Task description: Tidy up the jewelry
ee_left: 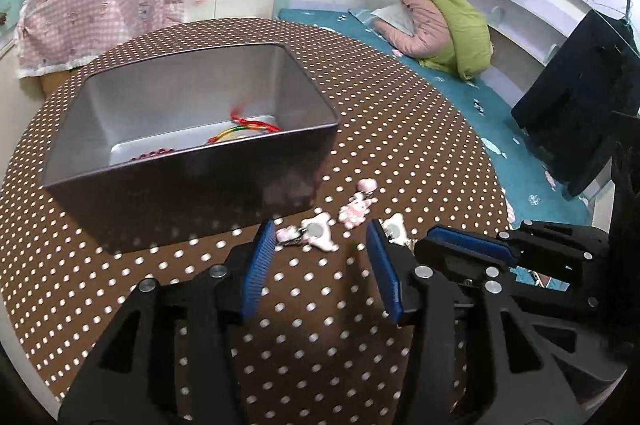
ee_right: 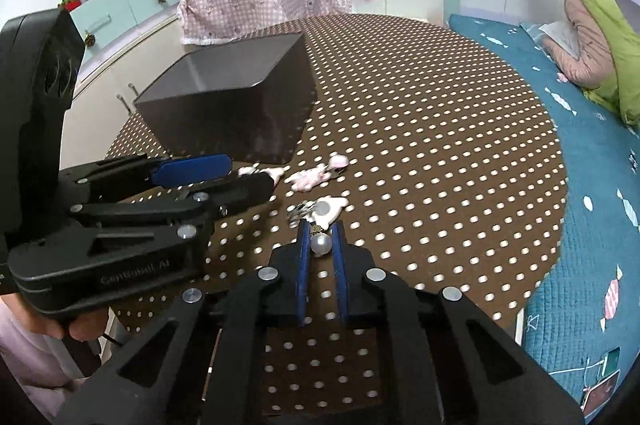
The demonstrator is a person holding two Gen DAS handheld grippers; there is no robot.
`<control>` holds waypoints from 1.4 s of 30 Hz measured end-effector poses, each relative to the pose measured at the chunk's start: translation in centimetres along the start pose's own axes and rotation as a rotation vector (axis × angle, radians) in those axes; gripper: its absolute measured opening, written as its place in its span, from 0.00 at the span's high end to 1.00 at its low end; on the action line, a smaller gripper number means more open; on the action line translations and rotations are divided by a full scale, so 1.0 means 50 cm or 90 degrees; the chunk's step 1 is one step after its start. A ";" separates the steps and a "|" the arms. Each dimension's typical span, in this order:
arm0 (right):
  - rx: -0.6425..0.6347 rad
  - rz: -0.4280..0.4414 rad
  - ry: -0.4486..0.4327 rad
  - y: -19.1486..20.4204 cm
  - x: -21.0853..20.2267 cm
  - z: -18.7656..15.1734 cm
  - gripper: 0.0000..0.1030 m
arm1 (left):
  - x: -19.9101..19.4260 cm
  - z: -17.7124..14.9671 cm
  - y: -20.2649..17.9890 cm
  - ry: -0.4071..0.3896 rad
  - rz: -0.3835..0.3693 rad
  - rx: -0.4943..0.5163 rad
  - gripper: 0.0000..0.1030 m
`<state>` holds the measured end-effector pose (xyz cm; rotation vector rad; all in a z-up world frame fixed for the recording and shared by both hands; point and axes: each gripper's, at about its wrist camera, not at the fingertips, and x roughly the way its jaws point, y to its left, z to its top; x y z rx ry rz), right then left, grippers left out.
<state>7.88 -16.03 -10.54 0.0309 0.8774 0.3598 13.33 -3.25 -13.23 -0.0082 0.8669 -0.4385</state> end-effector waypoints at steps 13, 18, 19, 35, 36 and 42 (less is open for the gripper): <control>0.022 -0.004 -0.017 -0.037 -0.018 -0.001 0.90 | 0.026 0.009 0.001 0.006 0.042 -0.014 0.73; 0.021 -0.001 -0.021 -0.033 -0.021 0.001 0.90 | 0.021 0.003 0.007 0.015 0.041 -0.019 0.93; 0.020 -0.001 -0.022 -0.031 -0.022 0.001 0.90 | 0.021 0.001 0.008 0.017 0.041 -0.019 0.93; 0.009 0.013 -0.021 -0.016 -0.025 0.004 0.90 | 0.030 0.016 0.001 0.002 0.050 0.006 0.81; 0.010 0.014 -0.020 -0.017 -0.024 0.004 0.90 | 0.032 0.018 0.004 0.003 0.046 0.004 0.87; 0.009 0.020 -0.016 -0.017 -0.018 0.007 0.90 | 0.032 0.018 0.010 0.004 0.039 0.009 0.90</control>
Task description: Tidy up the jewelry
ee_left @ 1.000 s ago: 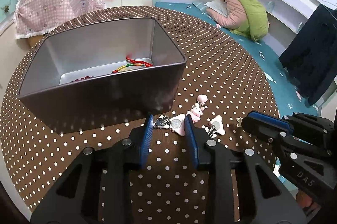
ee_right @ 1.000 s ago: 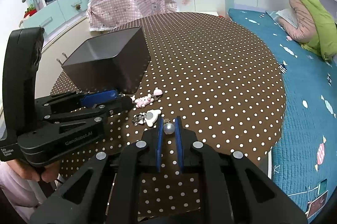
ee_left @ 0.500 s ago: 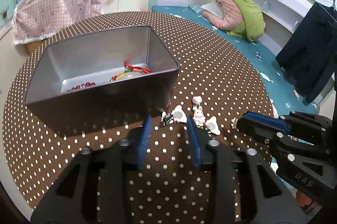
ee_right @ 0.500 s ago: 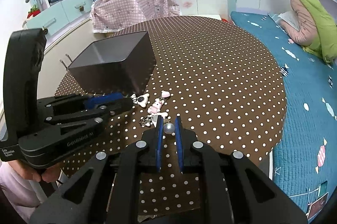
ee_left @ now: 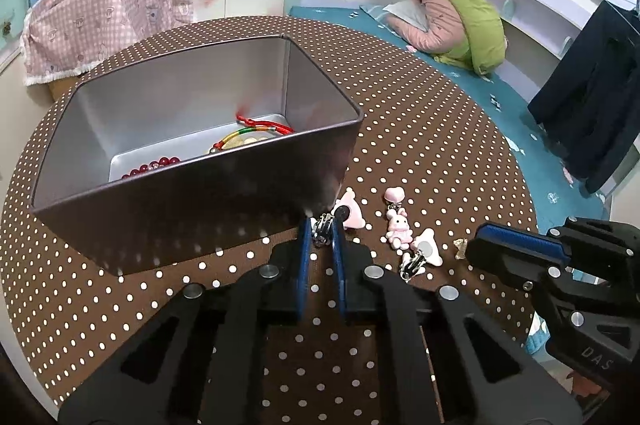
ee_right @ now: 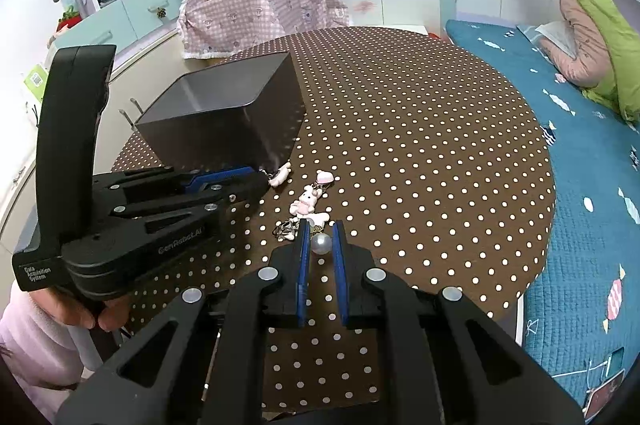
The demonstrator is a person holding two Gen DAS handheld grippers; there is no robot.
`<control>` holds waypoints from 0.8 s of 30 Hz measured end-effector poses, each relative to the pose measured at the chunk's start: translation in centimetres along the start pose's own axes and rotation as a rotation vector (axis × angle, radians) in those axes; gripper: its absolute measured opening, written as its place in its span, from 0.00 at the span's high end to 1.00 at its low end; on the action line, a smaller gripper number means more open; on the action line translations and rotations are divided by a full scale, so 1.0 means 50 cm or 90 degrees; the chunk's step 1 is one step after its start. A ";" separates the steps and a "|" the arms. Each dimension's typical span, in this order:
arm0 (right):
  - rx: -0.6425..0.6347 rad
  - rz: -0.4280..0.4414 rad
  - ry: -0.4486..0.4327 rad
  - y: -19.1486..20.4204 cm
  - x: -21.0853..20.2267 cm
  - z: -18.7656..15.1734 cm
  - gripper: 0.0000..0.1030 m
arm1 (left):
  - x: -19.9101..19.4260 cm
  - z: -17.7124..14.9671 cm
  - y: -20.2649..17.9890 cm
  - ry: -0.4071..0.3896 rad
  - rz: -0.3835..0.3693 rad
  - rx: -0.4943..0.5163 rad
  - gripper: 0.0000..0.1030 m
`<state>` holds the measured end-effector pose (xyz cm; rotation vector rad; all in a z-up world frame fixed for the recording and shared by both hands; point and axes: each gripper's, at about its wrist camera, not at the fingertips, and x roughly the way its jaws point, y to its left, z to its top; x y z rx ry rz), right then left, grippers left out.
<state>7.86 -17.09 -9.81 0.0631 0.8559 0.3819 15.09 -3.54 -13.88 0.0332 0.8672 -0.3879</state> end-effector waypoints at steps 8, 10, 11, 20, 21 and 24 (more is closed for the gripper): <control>-0.004 -0.004 -0.012 0.000 -0.008 0.012 0.90 | -0.021 -0.005 0.006 -0.011 -0.005 -0.011 0.91; -0.009 -0.006 -0.019 0.001 -0.012 0.019 0.90 | -0.034 -0.003 0.008 -0.017 -0.007 -0.014 0.91; -0.012 -0.006 -0.023 0.003 -0.014 0.023 0.90 | -0.044 -0.003 0.010 -0.023 -0.011 -0.015 0.91; -0.055 -0.007 -0.065 0.032 -0.027 0.083 0.90 | -0.147 0.018 0.037 -0.097 -0.008 -0.035 0.91; -0.060 -0.004 -0.071 0.037 -0.029 0.092 0.90 | -0.159 0.022 0.037 -0.107 -0.006 -0.035 0.91; -0.087 0.001 -0.092 0.060 -0.034 0.125 0.90 | -0.197 0.040 0.053 -0.142 -0.006 -0.038 0.91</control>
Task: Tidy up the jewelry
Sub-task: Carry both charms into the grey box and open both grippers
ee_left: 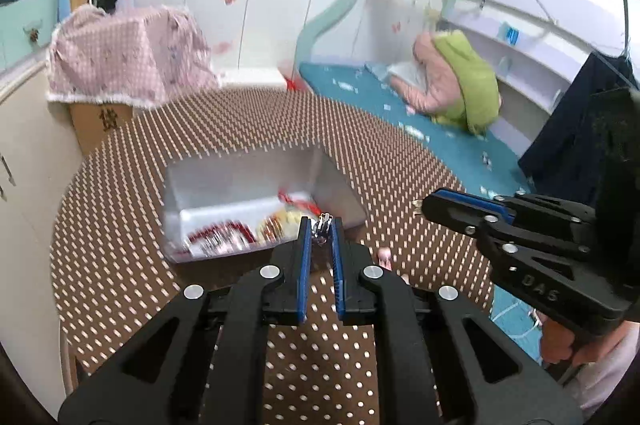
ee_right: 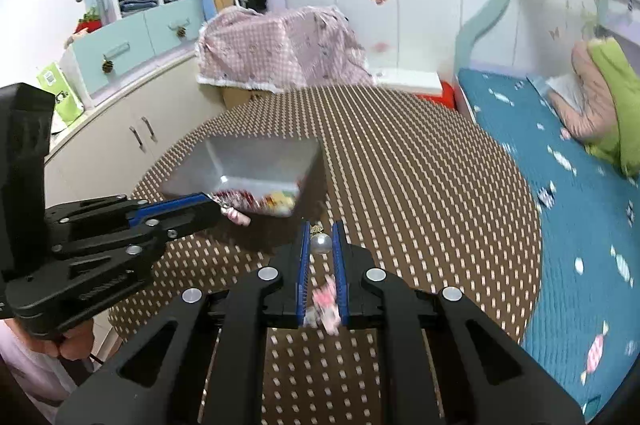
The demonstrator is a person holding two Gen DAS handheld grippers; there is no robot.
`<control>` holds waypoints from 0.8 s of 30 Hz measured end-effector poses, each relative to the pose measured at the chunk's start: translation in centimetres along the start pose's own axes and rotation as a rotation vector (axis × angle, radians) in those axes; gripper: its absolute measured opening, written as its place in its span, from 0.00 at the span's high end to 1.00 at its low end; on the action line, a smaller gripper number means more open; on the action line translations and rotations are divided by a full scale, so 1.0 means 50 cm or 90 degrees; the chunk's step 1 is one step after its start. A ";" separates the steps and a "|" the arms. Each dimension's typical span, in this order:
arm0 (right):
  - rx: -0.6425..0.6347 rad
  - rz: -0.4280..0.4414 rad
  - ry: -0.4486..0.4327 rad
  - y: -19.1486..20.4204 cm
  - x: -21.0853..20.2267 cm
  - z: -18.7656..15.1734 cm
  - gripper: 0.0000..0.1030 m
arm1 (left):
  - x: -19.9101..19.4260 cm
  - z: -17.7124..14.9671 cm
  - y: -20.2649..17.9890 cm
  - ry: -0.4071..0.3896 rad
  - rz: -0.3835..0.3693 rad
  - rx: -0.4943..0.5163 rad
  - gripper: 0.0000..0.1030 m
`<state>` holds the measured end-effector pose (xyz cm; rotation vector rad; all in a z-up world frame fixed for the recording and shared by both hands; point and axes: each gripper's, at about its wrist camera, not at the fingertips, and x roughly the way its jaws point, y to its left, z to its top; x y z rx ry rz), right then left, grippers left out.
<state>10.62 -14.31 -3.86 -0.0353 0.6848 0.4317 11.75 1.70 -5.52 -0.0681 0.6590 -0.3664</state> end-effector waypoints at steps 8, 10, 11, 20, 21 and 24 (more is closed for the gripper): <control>-0.038 0.039 -0.014 0.047 0.043 0.055 0.90 | -0.006 0.036 0.041 -0.027 0.028 -0.016 0.91; -0.044 0.052 -0.006 0.056 0.057 0.059 0.90 | 0.006 0.037 0.048 -0.013 0.040 -0.017 0.90; -0.045 0.054 -0.005 0.057 0.058 0.059 0.88 | 0.012 0.036 0.050 -0.002 0.046 -0.012 0.87; -0.013 0.032 0.011 0.025 0.051 0.048 0.65 | 0.025 0.021 0.057 0.015 0.055 -0.013 0.75; -0.011 0.031 0.012 0.023 0.049 0.046 0.64 | 0.025 0.018 0.054 0.017 0.055 -0.012 0.75; -0.003 0.022 0.016 0.015 0.040 0.038 0.61 | 0.025 0.010 0.046 0.021 0.054 -0.013 0.75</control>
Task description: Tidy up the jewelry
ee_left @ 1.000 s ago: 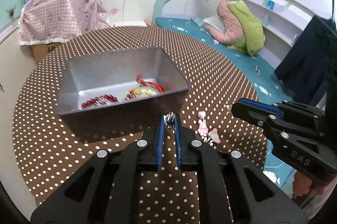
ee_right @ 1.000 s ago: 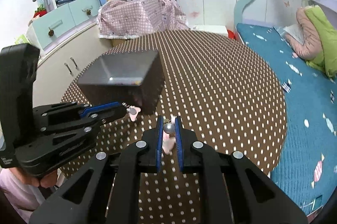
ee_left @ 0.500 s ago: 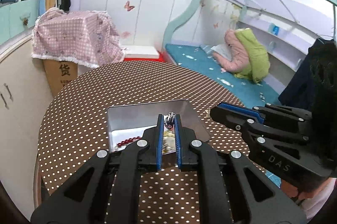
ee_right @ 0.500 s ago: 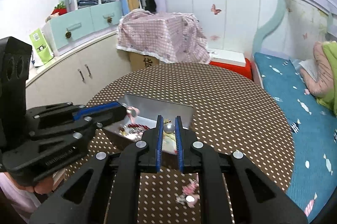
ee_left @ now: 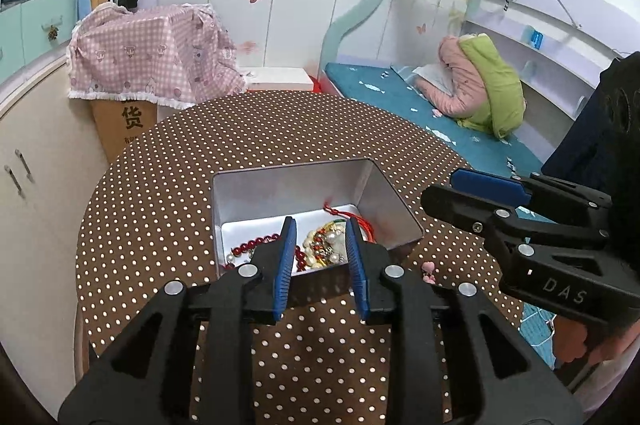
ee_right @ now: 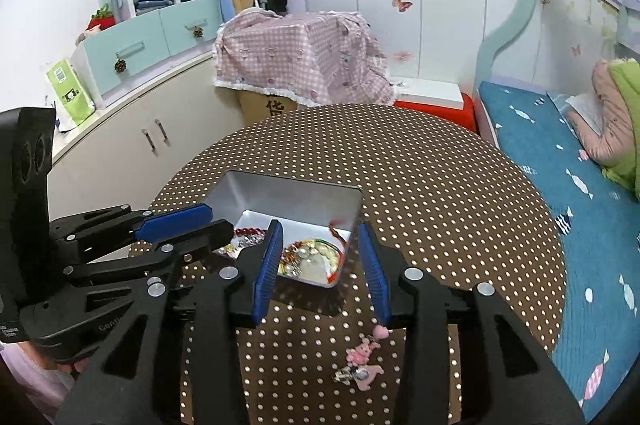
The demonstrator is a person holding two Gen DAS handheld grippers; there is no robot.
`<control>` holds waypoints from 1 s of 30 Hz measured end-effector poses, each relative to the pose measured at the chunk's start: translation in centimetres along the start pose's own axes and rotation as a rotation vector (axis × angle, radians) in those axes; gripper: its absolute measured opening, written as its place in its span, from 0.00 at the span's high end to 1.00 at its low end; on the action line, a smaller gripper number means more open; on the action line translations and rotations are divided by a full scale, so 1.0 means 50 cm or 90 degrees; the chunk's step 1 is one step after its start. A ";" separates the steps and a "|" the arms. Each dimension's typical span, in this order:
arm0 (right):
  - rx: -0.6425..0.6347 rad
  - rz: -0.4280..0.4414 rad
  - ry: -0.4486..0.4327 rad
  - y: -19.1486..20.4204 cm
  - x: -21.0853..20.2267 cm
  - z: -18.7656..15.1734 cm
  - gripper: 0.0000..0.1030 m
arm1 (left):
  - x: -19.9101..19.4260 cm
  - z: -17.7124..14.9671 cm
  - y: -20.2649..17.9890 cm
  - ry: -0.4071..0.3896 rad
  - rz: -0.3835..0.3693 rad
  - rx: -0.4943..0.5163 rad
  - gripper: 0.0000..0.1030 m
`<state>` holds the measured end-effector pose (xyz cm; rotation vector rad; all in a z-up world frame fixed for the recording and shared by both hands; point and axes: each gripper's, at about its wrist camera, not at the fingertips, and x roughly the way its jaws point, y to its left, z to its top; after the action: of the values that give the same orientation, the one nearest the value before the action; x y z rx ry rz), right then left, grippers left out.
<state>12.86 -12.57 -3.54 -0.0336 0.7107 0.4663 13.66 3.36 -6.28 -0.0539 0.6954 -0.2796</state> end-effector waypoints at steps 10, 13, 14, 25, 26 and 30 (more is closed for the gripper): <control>0.017 -0.033 0.014 -0.034 -0.037 -0.042 0.56 | -0.010 -0.026 -0.034 0.009 0.008 -0.001 0.72; 0.027 -0.043 0.027 -0.047 -0.043 -0.065 0.56 | -0.010 -0.041 -0.051 0.016 0.014 0.004 0.70; 0.031 -0.044 0.035 -0.052 -0.044 -0.076 0.56 | -0.010 -0.048 -0.058 0.019 0.017 0.007 0.70; 0.047 -0.027 0.112 -0.054 -0.003 -0.152 0.56 | 0.026 -0.088 -0.090 0.061 0.032 0.030 0.62; 0.045 -0.027 0.115 -0.053 0.000 -0.153 0.56 | 0.028 -0.088 -0.091 0.062 0.031 0.031 0.62; 0.034 -0.025 0.125 -0.045 0.023 -0.152 0.56 | 0.044 -0.095 -0.095 0.077 0.035 0.036 0.62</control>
<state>9.83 -15.53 -10.35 -0.0426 0.9129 0.4095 11.13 -1.61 -10.64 0.0362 0.8079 -0.2503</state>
